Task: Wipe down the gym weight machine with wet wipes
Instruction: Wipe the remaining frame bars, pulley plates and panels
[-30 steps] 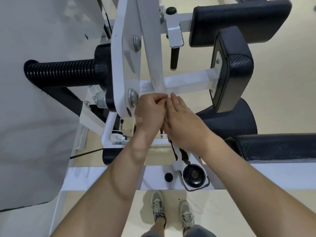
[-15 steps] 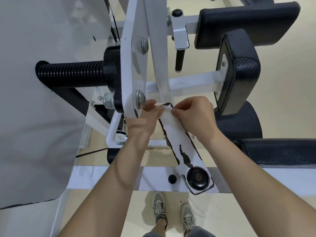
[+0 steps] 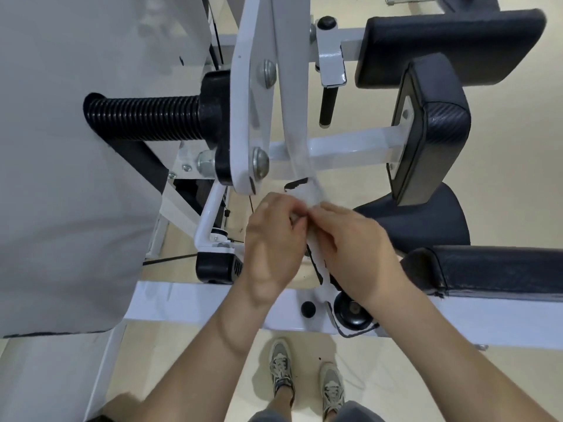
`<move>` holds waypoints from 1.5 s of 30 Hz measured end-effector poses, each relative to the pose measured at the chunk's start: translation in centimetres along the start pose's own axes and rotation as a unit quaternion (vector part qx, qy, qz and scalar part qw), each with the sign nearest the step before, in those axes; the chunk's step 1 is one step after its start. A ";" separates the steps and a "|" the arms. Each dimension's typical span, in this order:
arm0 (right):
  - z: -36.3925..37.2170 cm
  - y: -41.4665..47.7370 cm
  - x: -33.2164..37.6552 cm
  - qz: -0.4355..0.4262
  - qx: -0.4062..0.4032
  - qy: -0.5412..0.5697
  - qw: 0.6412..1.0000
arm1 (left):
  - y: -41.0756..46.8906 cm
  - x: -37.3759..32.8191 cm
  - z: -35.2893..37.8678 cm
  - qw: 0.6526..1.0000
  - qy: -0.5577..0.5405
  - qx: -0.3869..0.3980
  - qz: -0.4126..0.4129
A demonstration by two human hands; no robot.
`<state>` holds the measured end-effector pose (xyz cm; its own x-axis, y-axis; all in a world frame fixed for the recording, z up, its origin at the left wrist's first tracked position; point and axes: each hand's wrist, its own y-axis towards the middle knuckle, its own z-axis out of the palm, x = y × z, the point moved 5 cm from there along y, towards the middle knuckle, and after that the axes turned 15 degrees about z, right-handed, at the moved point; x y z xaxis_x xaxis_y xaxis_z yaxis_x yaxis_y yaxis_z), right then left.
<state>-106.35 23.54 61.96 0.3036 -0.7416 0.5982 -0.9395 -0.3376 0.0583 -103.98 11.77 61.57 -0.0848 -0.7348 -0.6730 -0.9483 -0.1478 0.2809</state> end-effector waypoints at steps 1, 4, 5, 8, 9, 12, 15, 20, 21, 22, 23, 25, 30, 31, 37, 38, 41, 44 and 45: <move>-0.3 -1.2 -0.1 -0.006 -0.010 -0.010 1.000 | -0.6 -0.1 -0.1 1.000 0.000 0.016 -0.001; -1.5 -4.4 -0.8 -0.016 -0.005 -0.034 0.999 | -3.4 -1.0 -0.3 0.995 -0.055 0.077 -0.008; -1.7 -4.9 -0.6 -0.023 0.008 -0.047 0.999 | -4.4 -1.1 -0.2 0.991 -0.089 0.101 -0.028; -1.9 -4.1 0.1 -0.038 0.013 -0.043 0.998 | -6.1 -1.4 -1.1 0.989 -0.127 0.052 -0.058; -1.8 -3.3 0.5 -0.039 0.007 -0.035 0.999 | -6.1 -1.7 -2.1 0.996 -0.090 -0.007 -0.025; -0.1 -2.8 1.3 -0.053 0.037 -0.054 0.996 | -7.7 -2.3 -4.5 0.991 0.042 -0.114 0.061; 0.7 -4.2 3.2 -0.092 0.057 -0.034 0.994 | -11.1 -0.8 -6.6 0.976 0.122 -0.180 0.026; 3.3 -4.4 7.0 -0.080 0.201 0.056 0.975 | -12.6 -0.1 -8.4 0.953 0.026 -0.296 -0.060; 3.5 -3.9 7.1 -0.043 0.232 0.119 0.964 | -11.9 -0.7 -8.1 0.952 0.001 -0.304 -0.046; 3.5 -3.3 7.3 -0.014 0.245 0.176 0.953 | -11.3 -1.0 -8.0 0.951 -0.008 -0.308 -0.029; 3.4 -2.5 7.3 0.009 0.248 0.216 0.944 | -10.7 -1.3 -7.8 0.954 0.008 -0.300 -0.011; 3.0 -0.5 7.1 0.059 0.230 0.242 0.941 | -9.4 -1.1 -7.3 0.966 0.092 -0.242 0.015; 5.0 4.9 8.8 0.018 0.209 0.029 0.977 | -7.5 2.3 -6.5 0.971 0.225 -0.068 -0.049; 6.0 5.6 8.9 0.028 0.236 0.024 0.971 | -7.2 3.0 -6.5 0.972 0.219 -0.036 -0.073; 11.9 7.1 9.1 0.115 0.381 0.113 0.910 | -6.0 7.9 -6.2 0.966 0.049 0.095 -0.237; 12.5 7.1 8.8 0.151 0.393 0.142 0.896 | -5.8 8.2 -6.1 0.965 0.023 0.094 -0.243; 14.4 7.5 7.9 0.276 0.390 0.234 0.846 | -5.2 8.0 -6.3 0.966 0.012 0.057 -0.251; 15.6 8.1 8.1 0.312 0.377 0.250 0.836 | -5.2 7.8 -6.5 0.961 0.048 0.022 -0.271; 15.9 8.6 8.1 0.310 0.366 0.247 0.842 | -5.2 7.8 -6.4 0.959 0.056 0.014 -0.279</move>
<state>-109.48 5.39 54.57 -0.4833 -0.6358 0.6019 -0.4883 -0.3749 -0.7881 -97.75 2.53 59.22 0.4693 -0.6134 -0.6352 -0.8449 -0.5210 -0.1211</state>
